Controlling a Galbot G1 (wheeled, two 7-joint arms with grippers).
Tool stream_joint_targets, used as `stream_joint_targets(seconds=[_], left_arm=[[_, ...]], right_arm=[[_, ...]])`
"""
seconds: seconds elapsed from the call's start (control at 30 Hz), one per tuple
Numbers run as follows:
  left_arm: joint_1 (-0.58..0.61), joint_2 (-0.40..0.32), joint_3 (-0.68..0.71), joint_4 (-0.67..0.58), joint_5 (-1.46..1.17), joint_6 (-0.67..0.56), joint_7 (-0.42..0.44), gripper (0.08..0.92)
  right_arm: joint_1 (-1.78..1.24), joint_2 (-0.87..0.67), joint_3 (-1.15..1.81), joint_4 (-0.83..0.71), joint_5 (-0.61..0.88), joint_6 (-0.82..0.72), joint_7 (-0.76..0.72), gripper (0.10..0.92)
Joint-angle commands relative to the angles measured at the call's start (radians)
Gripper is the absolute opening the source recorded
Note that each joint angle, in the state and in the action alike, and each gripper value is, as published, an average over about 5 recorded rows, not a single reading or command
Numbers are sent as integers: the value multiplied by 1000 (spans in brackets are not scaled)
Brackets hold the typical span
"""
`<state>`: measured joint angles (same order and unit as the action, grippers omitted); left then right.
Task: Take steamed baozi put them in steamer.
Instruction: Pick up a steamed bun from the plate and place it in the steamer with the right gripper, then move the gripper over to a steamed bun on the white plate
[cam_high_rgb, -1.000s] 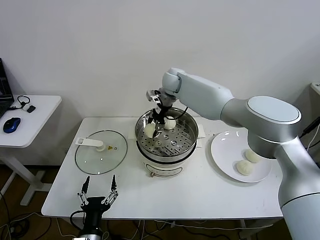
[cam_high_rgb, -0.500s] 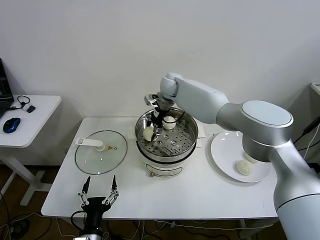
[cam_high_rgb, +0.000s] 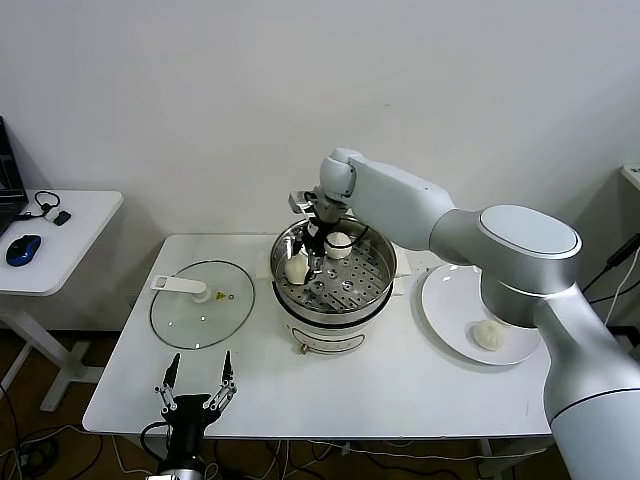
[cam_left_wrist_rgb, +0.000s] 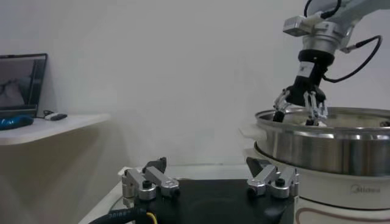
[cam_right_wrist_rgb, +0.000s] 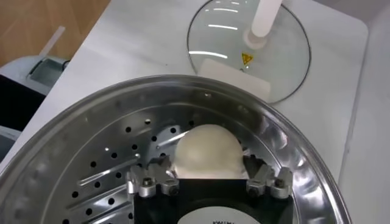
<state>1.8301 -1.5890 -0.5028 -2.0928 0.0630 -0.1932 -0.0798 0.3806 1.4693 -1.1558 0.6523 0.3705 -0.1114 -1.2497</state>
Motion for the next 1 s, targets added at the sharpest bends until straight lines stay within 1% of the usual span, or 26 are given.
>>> stream_joint_targets(seconds=[0.03, 0.2, 0.33, 0.5, 0.63, 0.8, 1.0], left_arm=[[-1, -1, 1, -1, 1, 1, 0, 823], [-1, -3, 1, -2, 2, 2, 0, 823], [0, -3, 1, -3, 3, 3, 0, 823], [4, -2, 1, -2, 4, 2, -1, 823], [6, 0, 2, -1, 5, 2, -1, 823], [9, 5, 3, -3, 6, 1, -1, 823], [22, 9, 5, -4, 9, -5, -1, 823]], right_arm=[[21, -39, 4, 40, 19, -14, -5, 822], [75, -113, 1, 112, 68, -4, -20, 823], [159, -200, -60, 189, 141, 8, -37, 823], [282, -355, -162, 319, 217, 23, -56, 823], [345, -471, -206, 408, 239, 31, -64, 823], [373, -586, -229, 460, 196, 73, -79, 823], [344, -719, -219, 506, 42, 140, -108, 823]])
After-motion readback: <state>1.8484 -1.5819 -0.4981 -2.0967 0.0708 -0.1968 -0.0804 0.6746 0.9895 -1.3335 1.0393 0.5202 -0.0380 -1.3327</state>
